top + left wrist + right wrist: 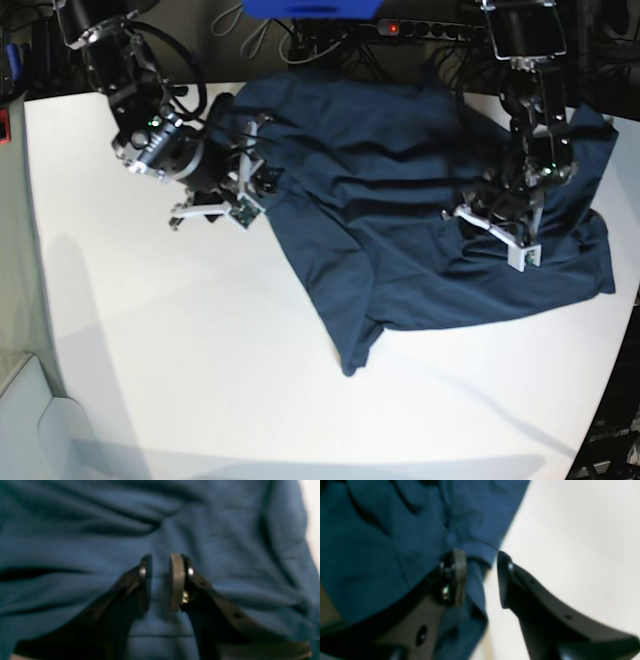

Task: Layout the t-shirt on the table in an organized manner, then fold the t-shirt properly
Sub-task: 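Hold the shirt with both grippers and drag it to straighten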

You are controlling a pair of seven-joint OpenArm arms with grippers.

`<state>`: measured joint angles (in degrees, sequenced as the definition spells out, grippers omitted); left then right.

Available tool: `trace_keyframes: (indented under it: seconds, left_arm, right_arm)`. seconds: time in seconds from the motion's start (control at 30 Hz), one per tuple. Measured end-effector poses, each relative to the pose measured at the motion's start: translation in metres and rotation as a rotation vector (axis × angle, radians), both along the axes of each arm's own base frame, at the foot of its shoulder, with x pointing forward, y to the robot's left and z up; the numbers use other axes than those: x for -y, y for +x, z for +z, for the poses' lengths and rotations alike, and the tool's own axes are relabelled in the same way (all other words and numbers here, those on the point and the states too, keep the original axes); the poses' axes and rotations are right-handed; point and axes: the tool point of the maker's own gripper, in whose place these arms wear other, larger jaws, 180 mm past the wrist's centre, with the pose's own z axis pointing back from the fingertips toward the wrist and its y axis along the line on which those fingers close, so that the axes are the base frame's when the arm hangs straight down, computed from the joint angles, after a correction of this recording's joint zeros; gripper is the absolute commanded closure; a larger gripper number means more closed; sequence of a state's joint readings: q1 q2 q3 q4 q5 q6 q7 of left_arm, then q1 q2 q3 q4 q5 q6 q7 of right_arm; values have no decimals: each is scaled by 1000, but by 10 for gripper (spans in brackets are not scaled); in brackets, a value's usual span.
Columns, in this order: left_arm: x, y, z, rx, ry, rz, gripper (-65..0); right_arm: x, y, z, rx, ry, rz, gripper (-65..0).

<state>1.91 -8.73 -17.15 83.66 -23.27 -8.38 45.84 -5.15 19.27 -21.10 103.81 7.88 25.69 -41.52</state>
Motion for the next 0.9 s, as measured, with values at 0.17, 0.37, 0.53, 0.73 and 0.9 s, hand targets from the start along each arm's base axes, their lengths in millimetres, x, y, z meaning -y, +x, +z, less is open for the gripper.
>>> trace_keyframes:
  seconds: [0.17,0.37,0.53,0.73,0.9]
  left_arm:
    - [-13,-9,-10,-32,23,5,-119]
    - [-26,-22,-14,-45,58,6,-119]
    - [-25,-23,-14,-43,56,3,-119]
    - [-25,-23,-14,-43,56,2,-119]
    - [-26,-28,-16,-44,49,6,-119]
  right_arm:
    - [-5,38,21,77,19,-11,-285]
    - [-48,85,10,13,108,-58,-363]
    - [-102,108,10,-45,212,-53,-390]
    - [-134,113,16,-3,367,-50,-389]
    - [-114,110,-28,-55,351,-114,-388]
